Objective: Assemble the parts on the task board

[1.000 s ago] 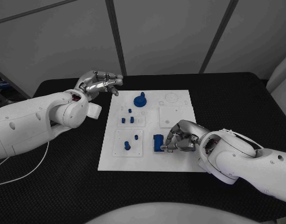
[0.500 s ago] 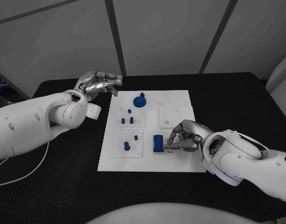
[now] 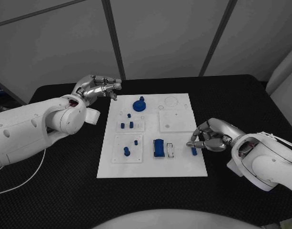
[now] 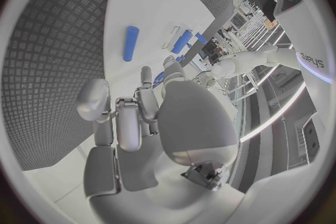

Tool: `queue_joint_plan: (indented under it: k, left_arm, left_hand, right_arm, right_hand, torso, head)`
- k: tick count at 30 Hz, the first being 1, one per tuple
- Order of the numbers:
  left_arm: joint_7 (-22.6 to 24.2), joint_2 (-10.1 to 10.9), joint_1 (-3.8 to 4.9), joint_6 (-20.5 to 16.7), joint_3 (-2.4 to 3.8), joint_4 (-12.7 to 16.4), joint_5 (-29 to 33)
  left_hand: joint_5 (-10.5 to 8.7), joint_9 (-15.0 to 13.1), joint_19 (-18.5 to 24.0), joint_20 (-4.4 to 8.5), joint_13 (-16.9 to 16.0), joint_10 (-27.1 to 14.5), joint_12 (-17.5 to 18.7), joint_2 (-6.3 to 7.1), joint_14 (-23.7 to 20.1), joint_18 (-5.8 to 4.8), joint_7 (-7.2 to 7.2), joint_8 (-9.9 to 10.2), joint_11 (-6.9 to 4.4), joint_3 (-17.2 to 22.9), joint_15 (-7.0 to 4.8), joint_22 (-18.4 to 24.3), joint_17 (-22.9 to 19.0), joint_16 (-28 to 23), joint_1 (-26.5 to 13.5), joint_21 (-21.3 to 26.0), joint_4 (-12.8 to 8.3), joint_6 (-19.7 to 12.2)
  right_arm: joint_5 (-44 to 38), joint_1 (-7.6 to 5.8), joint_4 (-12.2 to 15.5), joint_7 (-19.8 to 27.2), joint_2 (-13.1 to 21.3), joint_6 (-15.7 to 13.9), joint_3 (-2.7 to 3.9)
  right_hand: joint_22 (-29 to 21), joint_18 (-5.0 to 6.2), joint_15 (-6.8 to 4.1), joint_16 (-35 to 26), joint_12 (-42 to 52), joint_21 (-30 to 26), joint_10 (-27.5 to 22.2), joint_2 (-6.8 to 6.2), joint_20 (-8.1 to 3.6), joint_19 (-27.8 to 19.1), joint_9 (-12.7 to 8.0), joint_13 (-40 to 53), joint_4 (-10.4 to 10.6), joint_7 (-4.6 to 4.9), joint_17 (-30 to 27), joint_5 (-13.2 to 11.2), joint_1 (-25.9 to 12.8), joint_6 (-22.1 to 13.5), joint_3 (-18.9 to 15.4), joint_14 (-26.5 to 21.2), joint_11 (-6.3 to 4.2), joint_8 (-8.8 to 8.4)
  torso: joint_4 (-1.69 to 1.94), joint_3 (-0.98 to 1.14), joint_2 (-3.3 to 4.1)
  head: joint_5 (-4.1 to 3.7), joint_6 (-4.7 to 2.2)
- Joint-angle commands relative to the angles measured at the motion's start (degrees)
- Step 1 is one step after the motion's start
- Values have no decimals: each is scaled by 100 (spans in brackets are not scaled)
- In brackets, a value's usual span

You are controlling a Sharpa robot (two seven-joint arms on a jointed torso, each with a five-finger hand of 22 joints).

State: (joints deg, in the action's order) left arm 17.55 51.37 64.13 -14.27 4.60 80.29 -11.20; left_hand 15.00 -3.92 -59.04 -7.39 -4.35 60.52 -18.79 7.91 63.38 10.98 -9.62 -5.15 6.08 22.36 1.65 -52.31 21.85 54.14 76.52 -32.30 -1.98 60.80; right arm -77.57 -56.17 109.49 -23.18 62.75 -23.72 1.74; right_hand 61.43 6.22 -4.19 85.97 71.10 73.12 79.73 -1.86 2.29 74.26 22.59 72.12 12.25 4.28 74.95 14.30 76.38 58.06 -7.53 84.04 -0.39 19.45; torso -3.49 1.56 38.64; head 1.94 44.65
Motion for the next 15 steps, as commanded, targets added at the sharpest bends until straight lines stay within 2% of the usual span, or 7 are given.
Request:
queue_joint_plan:
  k: [1,3,5,7,10,12,15]
  left_arm:
    - [44,-7,6,31,4,9,11]
    - [45,-12,3,32,4,5,11]
    - [45,-20,-2,35,4,0,11]
    - [45,-27,-6,42,4,-3,11]
    - [45,-32,-9,49,4,-3,11]
    - [44,-31,-11,50,4,-2,11]
    - [41,-22,-12,50,4,0,11]
  left_hand:
    - [-7,6,13,-17,6,-43,-21,-27,-42,-58,9,-20,-7,-27,10,8,-8,5,-11,8,6,-11]
    - [-7,6,13,-17,6,-43,-21,-27,-42,-58,9,-20,-7,-27,10,8,-8,5,-11,8,6,-11]
    - [-7,6,13,-17,6,-43,-21,-27,-42,-58,9,-20,-7,-27,10,8,-8,5,-11,8,6,-11]
    - [-7,6,13,-17,6,-43,-21,-27,-42,-58,9,-20,-7,-27,10,8,-8,5,-11,8,6,-11]
    - [-7,6,13,-17,6,-43,-21,-27,-42,-58,9,-20,-7,-27,10,8,-8,5,-11,8,6,-11]
    - [-7,6,13,-17,6,-43,-21,-27,-42,-58,9,-20,-7,-27,10,8,-8,5,-11,8,6,-11]
    - [-7,6,13,-17,6,-43,-21,-27,-42,-58,9,-20,-7,-27,10,8,-8,5,-11,8,6,-11]
  right_arm:
    - [-297,-10,5,62,82,57,-1]
    - [-353,-9,-9,32,111,63,-1]
    - [-421,-7,-27,-16,126,67,-2]
    - [-482,-5,-63,-78,116,76,-3]
    - [-521,-3,-95,-132,89,88,-4]
    - [-561,-1,-114,-176,65,105,-4]
    - [-615,2,-148,-265,30,204,-5]
  right_hand:
    - [11,-36,50,-22,-32,-18,-8,5,39,16,-13,0,35,4,784,10,-28,50,-13,433,36,-41]
    - [17,-36,50,-20,-30,-15,-3,4,42,19,-27,4,47,1,789,26,-34,80,-19,434,34,-60]
    - [20,-36,49,-20,-35,-14,-1,-1,43,21,-42,3,63,-4,791,53,-44,113,-27,435,32,-79]
    - [31,-36,44,-15,-34,-8,7,-9,43,27,-61,9,96,-15,799,109,-66,176,-41,437,23,-100]
    - [38,-37,40,-16,-38,-4,9,-15,41,32,-68,9,116,-25,800,135,-78,219,-49,437,16,-107]
    - [46,-38,36,-15,-41,0,11,-23,39,36,-71,9,131,-32,801,143,-89,248,-58,437,11,-108]
    - [47,-38,30,-15,-43,0,15,-48,35,37,-77,11,169,-39,803,149,-127,288,-82,438,4,-116]
  torso:
    - [-35,6,-13]
    - [-50,15,-18]
    - [-47,18,-18]
    - [-39,12,-22]
    - [-27,0,-21]
    - [-16,1,-17]
    - [-17,5,-10]
  head:
    - [-41,-11]
    - [-48,-9]
    - [-80,-14]
    - [-109,-18]
    - [-109,-20]
    - [-106,-12]
    - [-101,-13]
